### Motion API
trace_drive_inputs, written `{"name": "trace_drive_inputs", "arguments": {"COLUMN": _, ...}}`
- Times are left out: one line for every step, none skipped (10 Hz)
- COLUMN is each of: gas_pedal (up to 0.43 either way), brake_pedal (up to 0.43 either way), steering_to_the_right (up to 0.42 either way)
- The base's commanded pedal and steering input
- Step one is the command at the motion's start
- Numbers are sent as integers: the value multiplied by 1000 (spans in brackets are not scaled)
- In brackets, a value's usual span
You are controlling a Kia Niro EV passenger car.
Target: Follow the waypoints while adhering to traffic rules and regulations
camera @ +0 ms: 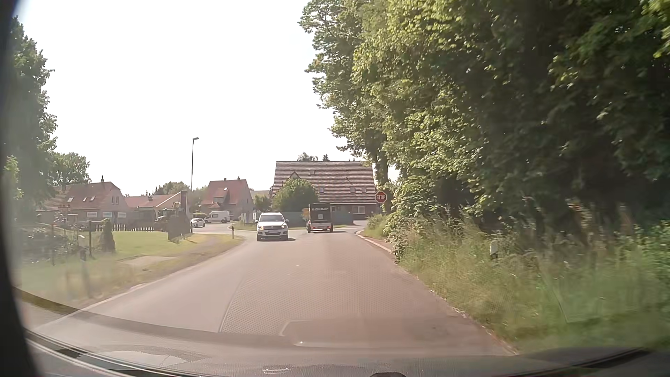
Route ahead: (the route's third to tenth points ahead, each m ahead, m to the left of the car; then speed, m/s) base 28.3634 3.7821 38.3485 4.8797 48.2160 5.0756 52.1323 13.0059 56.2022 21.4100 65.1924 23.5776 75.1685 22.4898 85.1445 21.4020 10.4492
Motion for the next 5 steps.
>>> {"name": "trace_drive_inputs", "arguments": {"gas_pedal": 0, "brake_pedal": 18, "steering_to_the_right": -11}}
{"name": "trace_drive_inputs", "arguments": {"gas_pedal": 0, "brake_pedal": 134, "steering_to_the_right": -12}}
{"name": "trace_drive_inputs", "arguments": {"gas_pedal": 0, "brake_pedal": 177, "steering_to_the_right": -12}}
{"name": "trace_drive_inputs", "arguments": {"gas_pedal": 0, "brake_pedal": 207, "steering_to_the_right": -12}}
{"name": "trace_drive_inputs", "arguments": {"gas_pedal": 0, "brake_pedal": 220, "steering_to_the_right": -12}}
